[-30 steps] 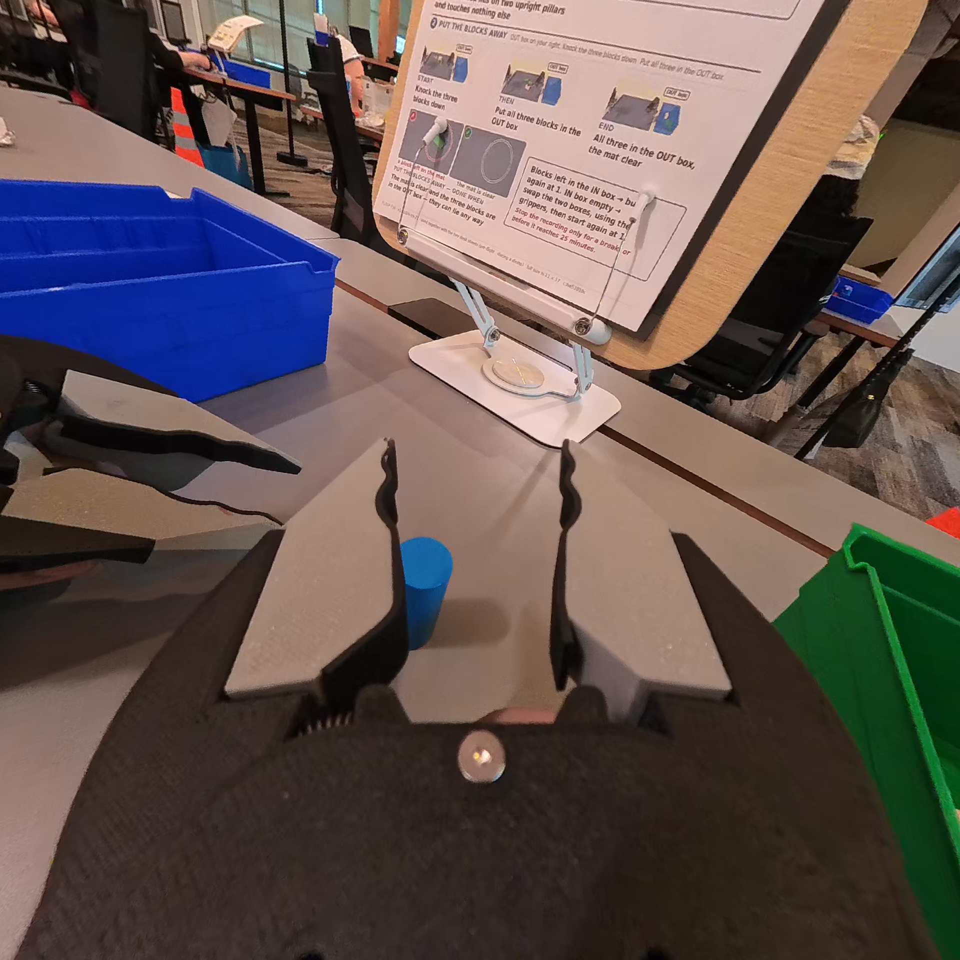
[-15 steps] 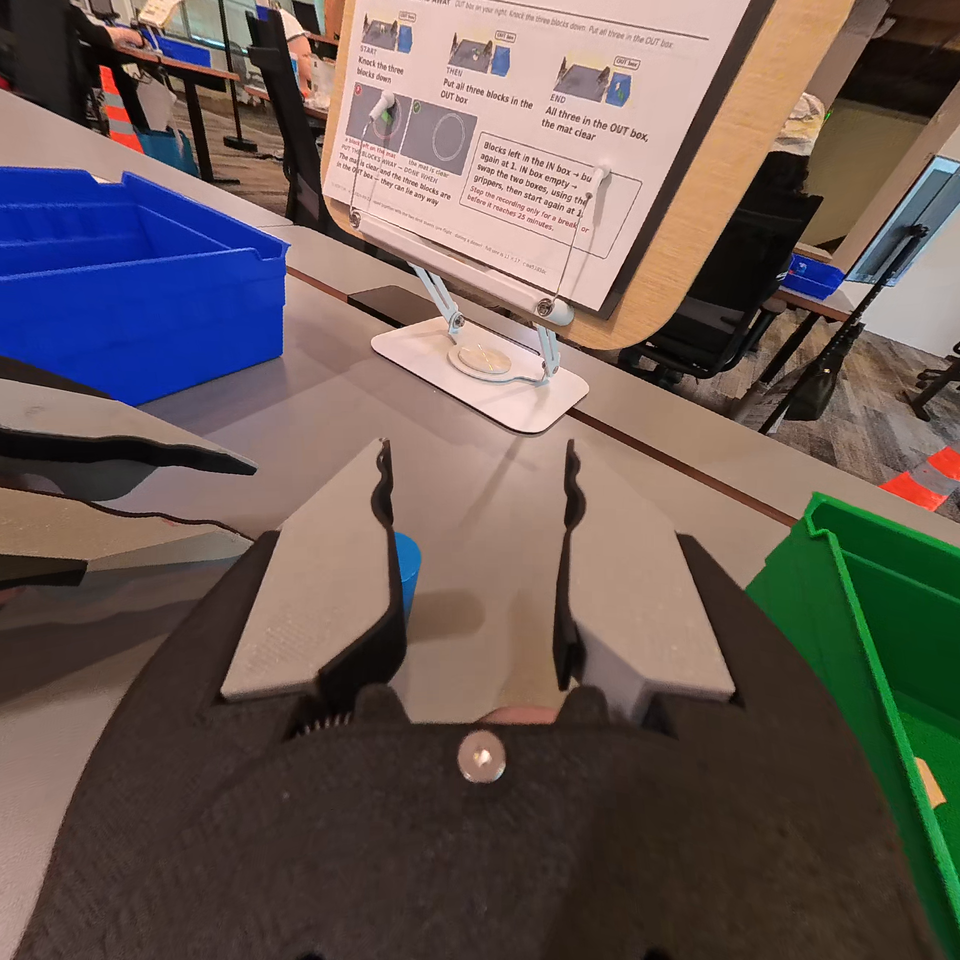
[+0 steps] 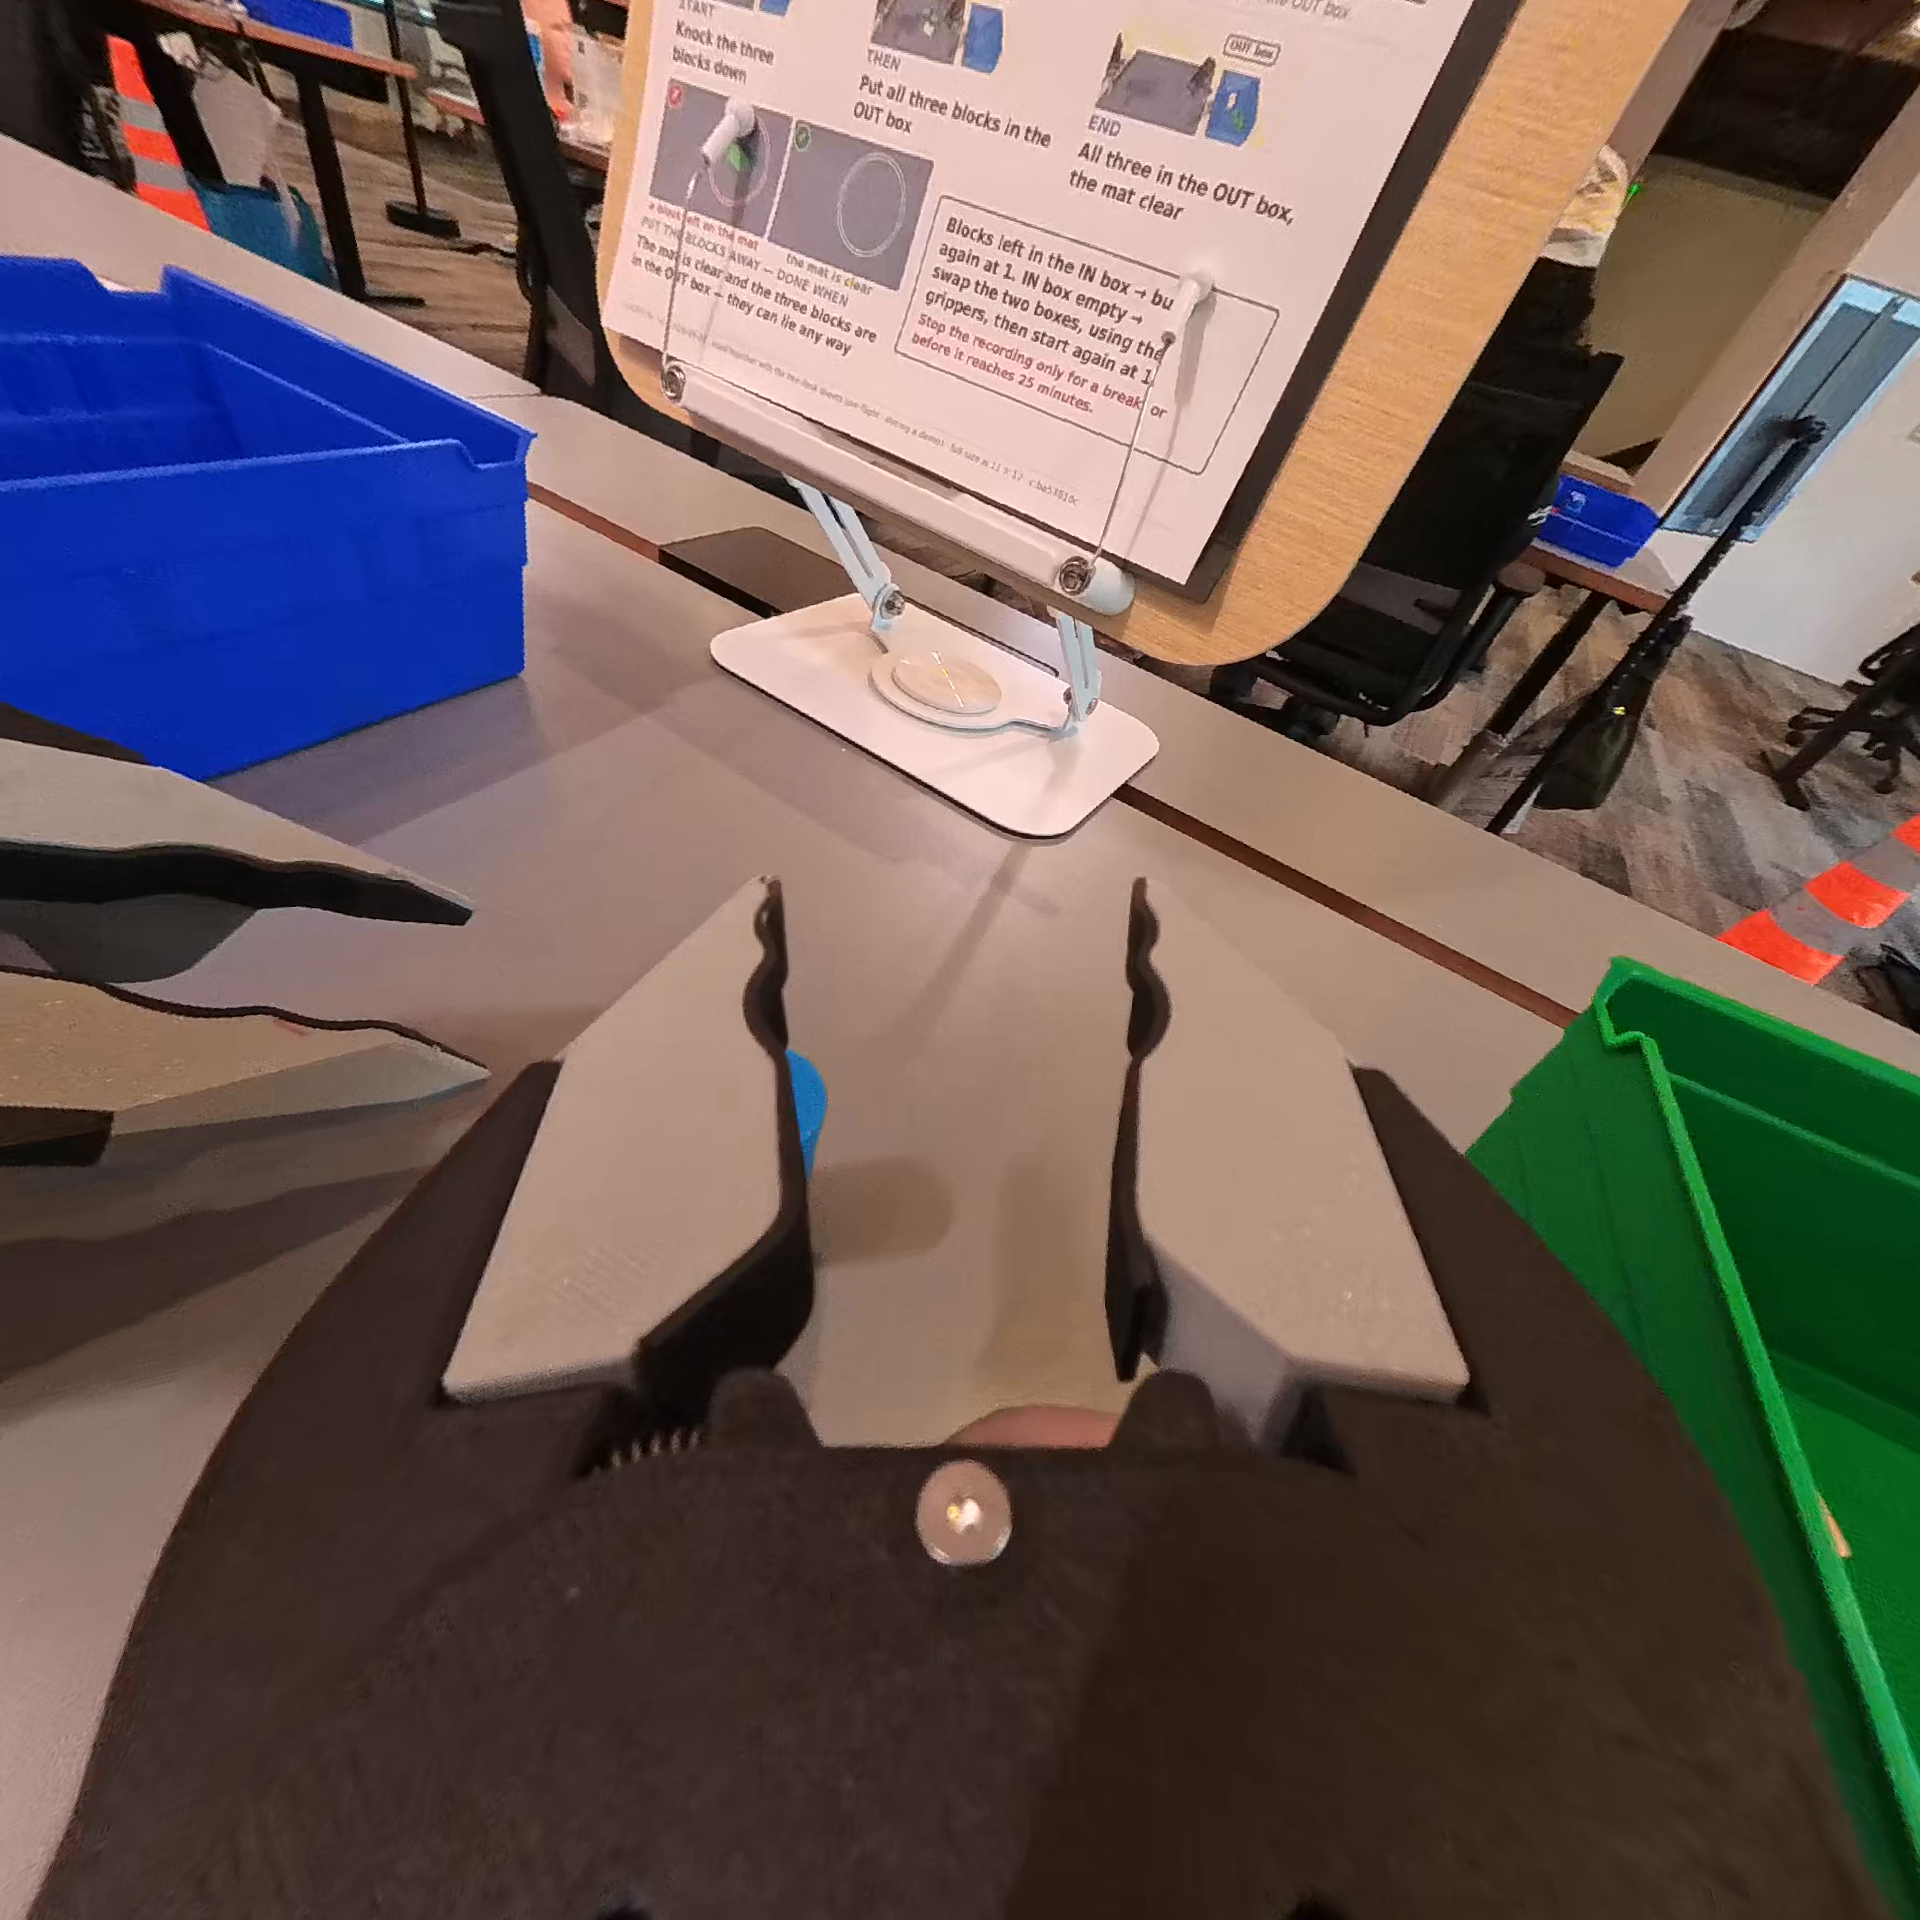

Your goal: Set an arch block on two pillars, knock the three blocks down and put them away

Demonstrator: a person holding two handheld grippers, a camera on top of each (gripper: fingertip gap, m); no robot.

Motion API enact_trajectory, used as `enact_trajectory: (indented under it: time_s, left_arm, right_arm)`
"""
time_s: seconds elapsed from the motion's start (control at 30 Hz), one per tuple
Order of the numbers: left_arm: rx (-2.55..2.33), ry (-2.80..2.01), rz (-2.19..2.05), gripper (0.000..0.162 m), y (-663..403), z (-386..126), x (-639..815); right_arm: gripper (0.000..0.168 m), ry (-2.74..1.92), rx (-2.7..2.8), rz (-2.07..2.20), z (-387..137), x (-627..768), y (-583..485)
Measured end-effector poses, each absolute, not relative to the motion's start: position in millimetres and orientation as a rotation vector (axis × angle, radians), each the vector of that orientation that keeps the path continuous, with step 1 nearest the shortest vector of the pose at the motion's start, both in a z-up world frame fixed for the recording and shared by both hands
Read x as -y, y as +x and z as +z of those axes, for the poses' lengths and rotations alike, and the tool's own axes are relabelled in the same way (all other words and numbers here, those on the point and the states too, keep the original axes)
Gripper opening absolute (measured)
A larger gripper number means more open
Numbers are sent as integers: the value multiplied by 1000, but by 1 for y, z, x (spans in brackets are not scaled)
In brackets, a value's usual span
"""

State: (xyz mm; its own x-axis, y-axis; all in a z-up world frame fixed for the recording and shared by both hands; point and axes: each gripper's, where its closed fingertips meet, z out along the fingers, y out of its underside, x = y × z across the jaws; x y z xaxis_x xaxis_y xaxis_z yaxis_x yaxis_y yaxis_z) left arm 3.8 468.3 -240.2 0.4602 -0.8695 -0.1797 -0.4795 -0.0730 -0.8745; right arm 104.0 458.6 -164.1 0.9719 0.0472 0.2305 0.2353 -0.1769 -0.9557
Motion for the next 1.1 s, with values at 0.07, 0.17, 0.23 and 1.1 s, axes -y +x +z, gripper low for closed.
enact_trajectory:
  time_s: [0.07, 0.17, 0.23, 1.1]
  left_arm:
    - [-1175, -1685, -450, 42, 3, -239, -469]
    - [-1207, -1627, -370, 40, 4, -238, -465]
    - [-1194, -1637, -412, 41, 4, -236, -459]
    - [-2003, -1899, 202, 51, -255, -210, -590]
  right_arm:
    - [63, -1755, 201, -165, -166, -459, 106]
    - [62, -1776, 194, -158, -170, -460, 106]
    - [62, -1783, 193, -172, -172, -461, 109]
    - [59, -1739, 258, -134, -163, -459, 90]
